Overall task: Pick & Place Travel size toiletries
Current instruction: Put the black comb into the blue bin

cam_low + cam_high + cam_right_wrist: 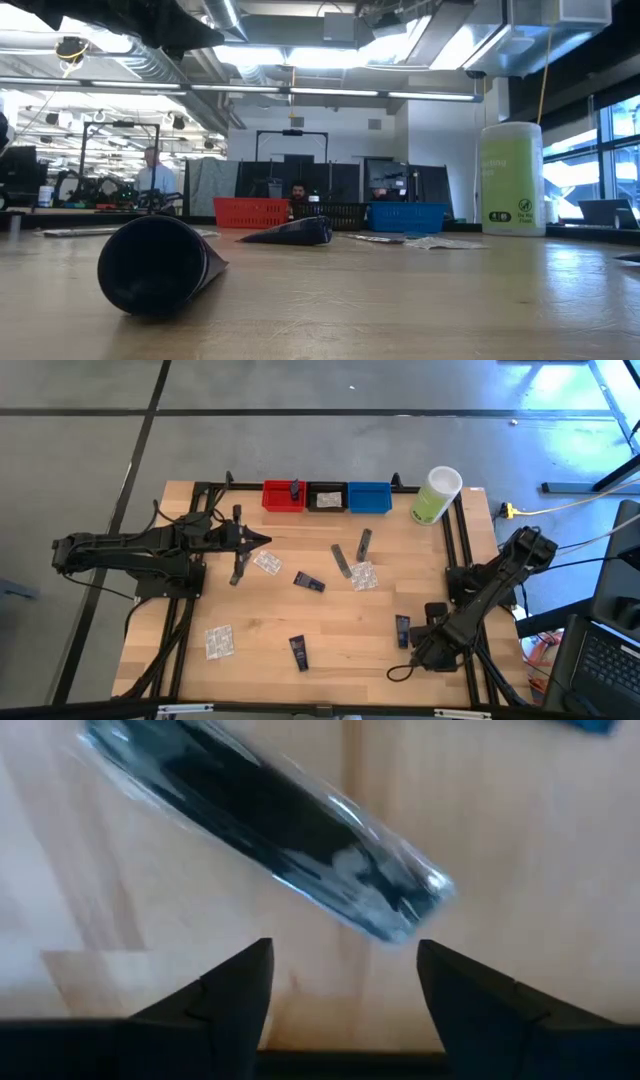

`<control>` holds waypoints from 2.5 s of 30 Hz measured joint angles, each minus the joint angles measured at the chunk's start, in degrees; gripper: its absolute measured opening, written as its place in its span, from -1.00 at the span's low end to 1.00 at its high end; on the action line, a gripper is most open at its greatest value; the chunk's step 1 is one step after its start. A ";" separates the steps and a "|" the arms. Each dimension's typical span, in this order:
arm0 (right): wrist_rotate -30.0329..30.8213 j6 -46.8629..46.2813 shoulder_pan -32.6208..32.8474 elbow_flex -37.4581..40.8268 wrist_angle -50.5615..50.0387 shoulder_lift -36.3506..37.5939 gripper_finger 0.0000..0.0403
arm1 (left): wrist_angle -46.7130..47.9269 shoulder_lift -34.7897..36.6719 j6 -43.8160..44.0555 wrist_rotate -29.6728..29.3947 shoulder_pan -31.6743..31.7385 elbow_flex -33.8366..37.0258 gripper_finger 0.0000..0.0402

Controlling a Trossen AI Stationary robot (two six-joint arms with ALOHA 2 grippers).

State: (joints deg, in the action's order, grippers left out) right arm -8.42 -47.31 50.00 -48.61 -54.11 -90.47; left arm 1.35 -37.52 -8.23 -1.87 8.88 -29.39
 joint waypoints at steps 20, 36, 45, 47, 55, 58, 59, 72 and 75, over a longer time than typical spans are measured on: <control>1.38 -1.27 -0.07 -0.02 4.03 -0.64 -0.93 | -0.33 0.00 0.02 -0.01 0.00 0.00 -0.96; 5.45 -3.30 -0.07 -0.02 8.02 -0.97 -0.99 | -0.33 0.00 0.20 -0.02 0.00 0.00 -0.94; -0.24 -3.23 -0.08 -0.52 19.30 -6.41 -0.99 | -0.33 0.00 0.19 -0.01 0.00 0.00 -0.96; 0.31 -3.50 -0.33 -0.33 24.16 -6.66 -0.99 | -0.31 0.00 0.17 0.00 0.00 0.00 -0.96; 4.52 -6.14 -3.92 -0.08 32.09 -6.93 -1.00 | -0.33 0.01 0.17 0.00 0.00 0.00 -0.94; 6.26 -3.97 -6.23 0.04 34.91 -7.08 -1.00 | -0.33 0.00 1.40 0.00 0.00 0.00 -0.94; 7.24 -3.32 -7.07 0.05 35.55 -7.11 -1.00 | -0.33 0.00 2.08 0.00 0.00 0.00 -0.94; 9.85 11.81 -23.29 0.07 36.21 -7.13 -1.00 | -0.33 0.00 2.99 0.00 0.00 0.00 -0.96; 9.82 16.15 -27.51 0.07 36.80 -7.13 -1.00 | -0.31 0.00 2.99 0.00 0.00 0.00 -0.95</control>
State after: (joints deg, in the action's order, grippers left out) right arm 1.40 -31.16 22.49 -48.53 -17.31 -97.60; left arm 1.04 -37.52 -5.23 -1.87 8.88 -29.39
